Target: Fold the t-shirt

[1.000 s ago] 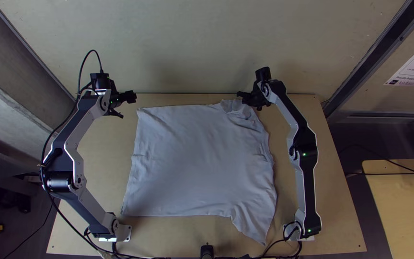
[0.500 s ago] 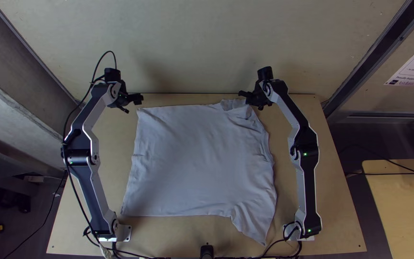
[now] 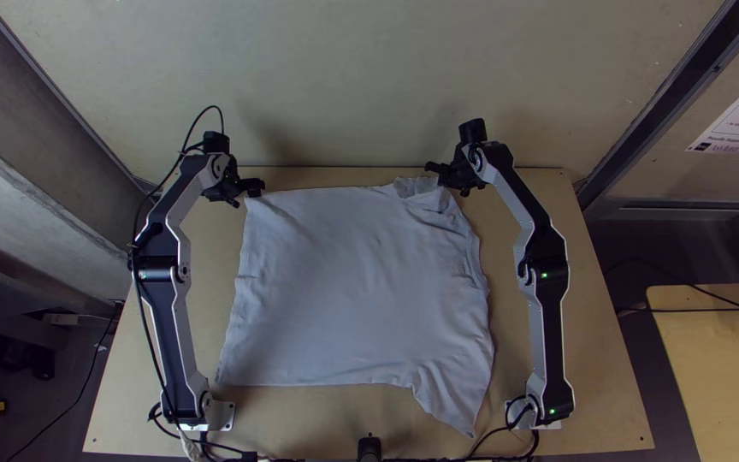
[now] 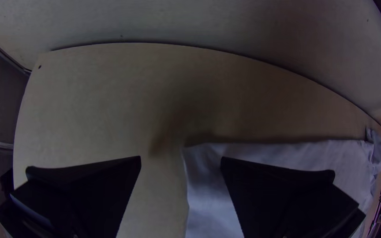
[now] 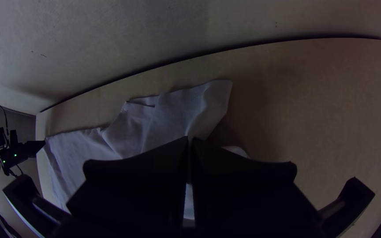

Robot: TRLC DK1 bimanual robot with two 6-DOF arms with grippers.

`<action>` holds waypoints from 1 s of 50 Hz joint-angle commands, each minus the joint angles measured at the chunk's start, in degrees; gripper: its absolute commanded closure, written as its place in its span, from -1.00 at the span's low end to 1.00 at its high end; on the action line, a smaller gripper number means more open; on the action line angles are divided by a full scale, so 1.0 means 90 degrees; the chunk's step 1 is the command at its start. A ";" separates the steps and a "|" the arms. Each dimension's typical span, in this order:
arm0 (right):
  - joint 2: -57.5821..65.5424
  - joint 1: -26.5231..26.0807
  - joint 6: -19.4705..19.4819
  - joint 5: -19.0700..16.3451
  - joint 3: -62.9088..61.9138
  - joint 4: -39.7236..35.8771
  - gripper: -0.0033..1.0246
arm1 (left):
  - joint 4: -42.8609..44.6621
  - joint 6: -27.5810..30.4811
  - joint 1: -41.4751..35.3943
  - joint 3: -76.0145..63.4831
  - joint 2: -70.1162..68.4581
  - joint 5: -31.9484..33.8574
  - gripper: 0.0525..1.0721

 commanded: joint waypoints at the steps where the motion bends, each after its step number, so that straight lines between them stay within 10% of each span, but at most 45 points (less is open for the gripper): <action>1: -0.0168 0.0029 0.0025 -0.0034 -0.0007 0.0024 0.95 | -0.0143 0.0123 -0.0034 0.0355 0.0310 -0.0061 -0.71; 6: -0.0207 0.0029 0.0035 -0.0025 -0.0036 0.0014 0.95 | -0.0201 0.0132 -0.0063 0.0472 0.0427 -0.0110 -0.60; 11: -0.0237 0.0019 0.0035 -0.0015 -0.0065 0.0014 0.95 | -0.0191 0.0230 -0.0132 0.0492 0.0476 -0.0100 0.23; 17: -0.0295 -0.0020 0.0035 0.0005 -0.0065 0.0014 0.95 | -0.0328 0.0308 -0.0190 0.0492 0.0515 -0.0100 0.42; 21: -0.0334 -0.0098 0.0045 0.0063 -0.0075 -0.0005 0.95 | -0.0279 0.0347 -0.0210 0.0492 0.0496 -0.0061 0.96; 50: -0.0618 -0.0518 -0.0678 0.0659 -0.0017 0.0287 0.95 | 0.0209 -0.0278 -0.0132 0.0794 -0.0188 0.0329 0.95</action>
